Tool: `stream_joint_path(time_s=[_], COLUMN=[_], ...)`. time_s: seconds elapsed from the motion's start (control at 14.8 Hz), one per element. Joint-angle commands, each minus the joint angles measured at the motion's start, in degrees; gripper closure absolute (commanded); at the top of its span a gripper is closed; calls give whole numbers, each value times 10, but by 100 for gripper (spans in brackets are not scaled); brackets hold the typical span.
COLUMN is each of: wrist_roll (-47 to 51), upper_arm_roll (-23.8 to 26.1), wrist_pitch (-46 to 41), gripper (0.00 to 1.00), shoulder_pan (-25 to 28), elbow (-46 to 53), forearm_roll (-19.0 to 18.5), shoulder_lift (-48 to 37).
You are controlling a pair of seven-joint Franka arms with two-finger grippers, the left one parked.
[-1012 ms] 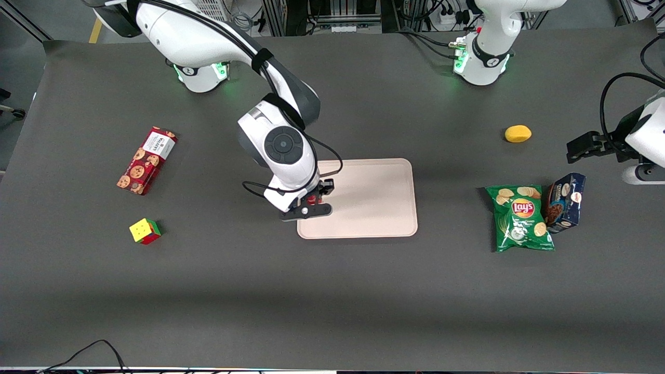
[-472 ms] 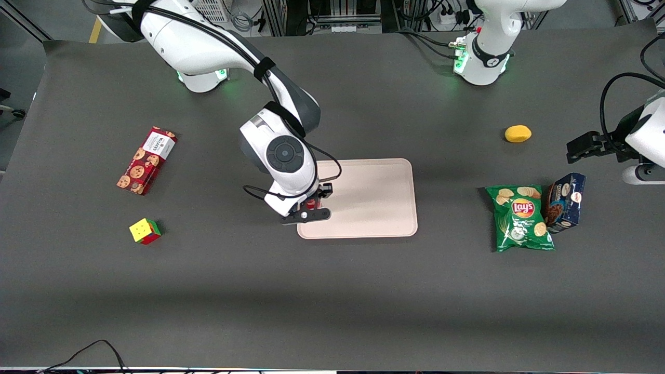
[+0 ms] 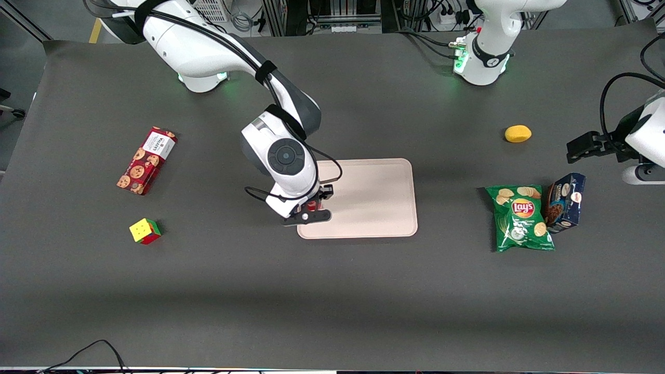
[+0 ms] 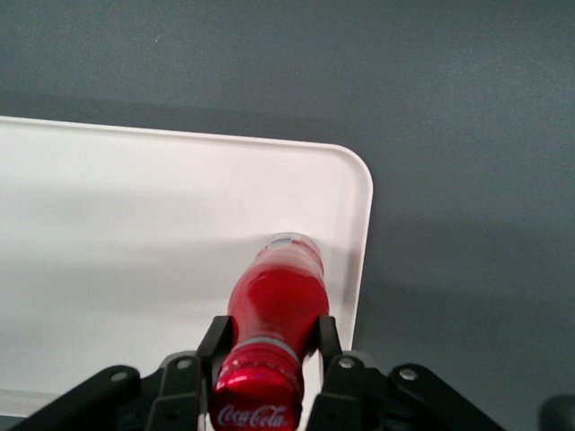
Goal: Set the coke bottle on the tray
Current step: 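Lower the bottle onto the tray and open the right gripper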
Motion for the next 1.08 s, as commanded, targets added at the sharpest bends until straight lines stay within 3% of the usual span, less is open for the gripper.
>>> stream_joint_path(time_s=[0.0,0.07,0.13,0.81,1.01], wrist_roll=[2,3,3,-2,-29], upper_arm_roll=[0,0,0,1,1], wrist_pitch=[3,3,3,-7,-89], gripper=[81,44,0,0,0], shoulder_pan=[1,1,1,-1,-6], elbow=[8,8,8,10,24], forearm_roll=[-3,-2,-2,0,-1], shoulder_lift=[1,1,1,-42,-109])
